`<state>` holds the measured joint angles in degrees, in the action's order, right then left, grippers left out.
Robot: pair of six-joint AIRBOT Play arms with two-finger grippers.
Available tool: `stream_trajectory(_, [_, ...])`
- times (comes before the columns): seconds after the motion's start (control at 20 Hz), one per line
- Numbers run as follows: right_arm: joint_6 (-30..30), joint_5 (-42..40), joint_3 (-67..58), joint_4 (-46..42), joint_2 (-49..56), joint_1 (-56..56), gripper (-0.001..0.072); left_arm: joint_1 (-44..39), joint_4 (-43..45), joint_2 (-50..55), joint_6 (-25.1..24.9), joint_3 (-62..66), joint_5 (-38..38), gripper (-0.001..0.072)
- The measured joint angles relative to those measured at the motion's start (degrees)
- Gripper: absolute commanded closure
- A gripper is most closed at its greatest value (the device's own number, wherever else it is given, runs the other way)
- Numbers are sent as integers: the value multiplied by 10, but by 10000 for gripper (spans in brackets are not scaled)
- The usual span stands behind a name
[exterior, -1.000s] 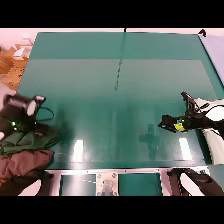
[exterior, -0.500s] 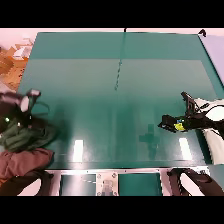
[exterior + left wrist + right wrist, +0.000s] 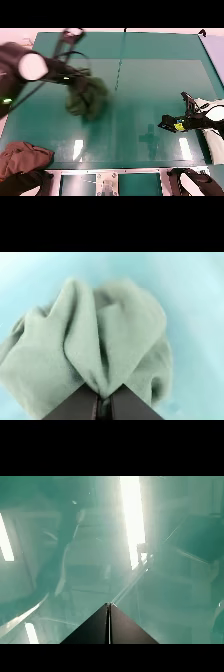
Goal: Fold the shirts.
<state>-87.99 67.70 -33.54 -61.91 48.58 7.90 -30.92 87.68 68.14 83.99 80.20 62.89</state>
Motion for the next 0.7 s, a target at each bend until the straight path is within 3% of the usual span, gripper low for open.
stream_trajectory(0.05, [0,0,0,0,0,0,694,-13,-27,25,-10,5,-19,247])
stream_trajectory(0.1, [0,-1,0,0,0,0,692,-23,-55,50,-18,9,-33,132])
stream_trajectory(0.25, [0,-2,-3,0,0,0,564,-29,-108,107,-34,20,-44,132])
stream_trajectory(0.35, [0,-4,-11,0,0,1,270,-4,-110,123,-38,41,-19,131])
stream_trajectory(0.4, [0,-8,-15,0,0,3,204,19,-108,129,-37,52,0,128])
stream_trajectory(0.45, [0,-18,-18,-1,0,4,203,43,-107,132,-34,59,19,-13])
stream_trajectory(0.7, [18,-83,-25,50,49,1,202,155,-151,142,-9,11,66,-13])
